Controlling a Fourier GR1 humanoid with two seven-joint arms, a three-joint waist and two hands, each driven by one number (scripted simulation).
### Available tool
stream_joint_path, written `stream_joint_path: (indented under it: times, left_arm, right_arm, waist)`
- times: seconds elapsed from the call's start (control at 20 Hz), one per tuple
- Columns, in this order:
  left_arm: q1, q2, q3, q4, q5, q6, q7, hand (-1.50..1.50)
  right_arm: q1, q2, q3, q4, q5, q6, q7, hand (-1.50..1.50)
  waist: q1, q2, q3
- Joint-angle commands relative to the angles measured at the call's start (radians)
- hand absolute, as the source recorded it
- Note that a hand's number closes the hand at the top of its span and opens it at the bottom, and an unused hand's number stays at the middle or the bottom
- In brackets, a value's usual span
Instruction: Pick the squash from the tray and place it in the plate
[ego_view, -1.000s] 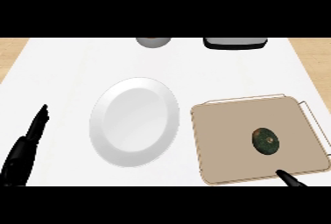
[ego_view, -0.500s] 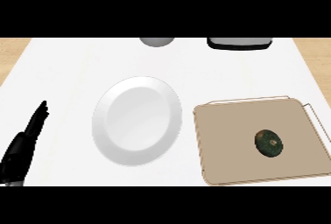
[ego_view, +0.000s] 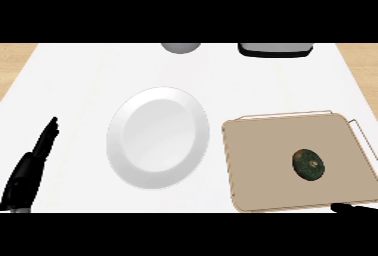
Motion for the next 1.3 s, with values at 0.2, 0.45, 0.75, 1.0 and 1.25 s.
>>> stream_joint_path:
  times: [0.2,0.45,0.75,1.0,1.25]
  left_arm:
    - [-0.004,-0.018,0.013,-0.011,-0.022,-0.009,0.007,0.00]
    - [0.025,-0.020,0.063,-0.003,-0.025,-0.043,-0.010,0.00]
    - [-0.071,-0.063,0.096,0.120,-0.069,-0.075,-0.036,0.00]
    - [-0.049,-0.082,0.104,0.022,-0.087,-0.093,0.035,0.00]
    - [0.012,-0.097,0.117,-0.011,-0.117,-0.104,0.009,0.00]
  right_arm:
    - [-0.118,-0.042,0.106,0.169,0.077,0.184,0.097,-1.50]
    - [-0.183,0.029,0.078,0.315,0.109,0.291,0.014,-1.50]
    - [-0.239,0.133,0.083,0.348,0.178,0.363,0.038,-1.50]
    - [-0.307,0.224,0.092,0.461,0.244,0.418,0.007,-1.50]
    - [-0.387,0.305,0.106,0.547,0.330,0.418,0.051,-1.50]
  waist:
    - [-0.002,-0.001,0.001]
    - [-0.007,-0.003,0.001]
    - [-0.014,-0.002,0.001]
    - [-0.011,-0.002,0.001]
    - [-0.006,-0.002,0.001]
